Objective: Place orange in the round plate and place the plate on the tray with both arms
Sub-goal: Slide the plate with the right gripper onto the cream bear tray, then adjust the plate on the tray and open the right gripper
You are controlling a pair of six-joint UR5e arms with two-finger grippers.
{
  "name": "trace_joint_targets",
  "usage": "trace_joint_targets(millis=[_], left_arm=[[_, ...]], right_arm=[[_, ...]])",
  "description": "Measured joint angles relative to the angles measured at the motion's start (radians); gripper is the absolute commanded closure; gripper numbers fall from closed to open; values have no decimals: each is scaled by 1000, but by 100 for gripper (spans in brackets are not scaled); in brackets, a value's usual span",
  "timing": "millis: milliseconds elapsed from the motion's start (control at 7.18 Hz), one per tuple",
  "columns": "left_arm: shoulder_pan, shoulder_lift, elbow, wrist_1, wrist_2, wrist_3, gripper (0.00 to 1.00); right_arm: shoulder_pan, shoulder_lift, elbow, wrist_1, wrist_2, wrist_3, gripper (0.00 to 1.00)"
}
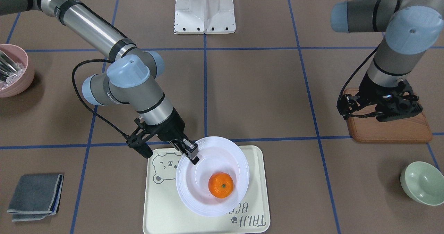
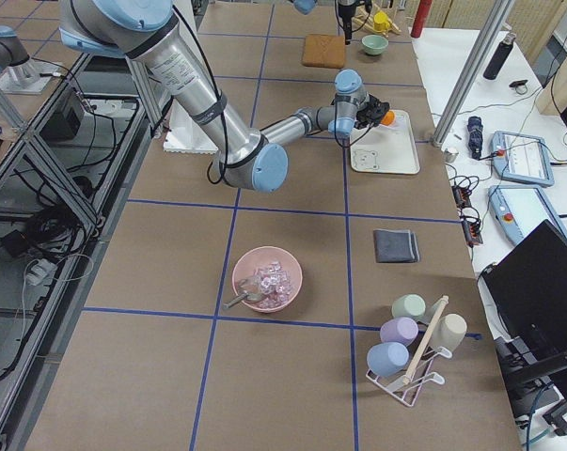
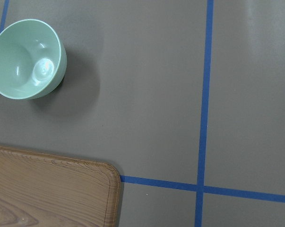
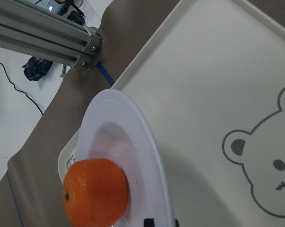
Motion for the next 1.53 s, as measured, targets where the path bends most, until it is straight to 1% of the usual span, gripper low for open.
trace_joint_targets(millis=[279, 557, 1254, 1532], left_arm=[[0, 0, 11, -4, 0, 1, 1], [1, -1, 25, -9, -1, 2, 1], [1, -2, 31, -11, 0, 5, 1], [1, -3, 31, -12, 0, 6, 1]], right_arm=[[-1, 31, -113, 134, -10, 4, 100], [-8, 33, -161, 213, -35, 4, 100], [-26, 29, -201, 287, -83, 4, 100], [-27, 31, -216, 294, -97, 3, 100]])
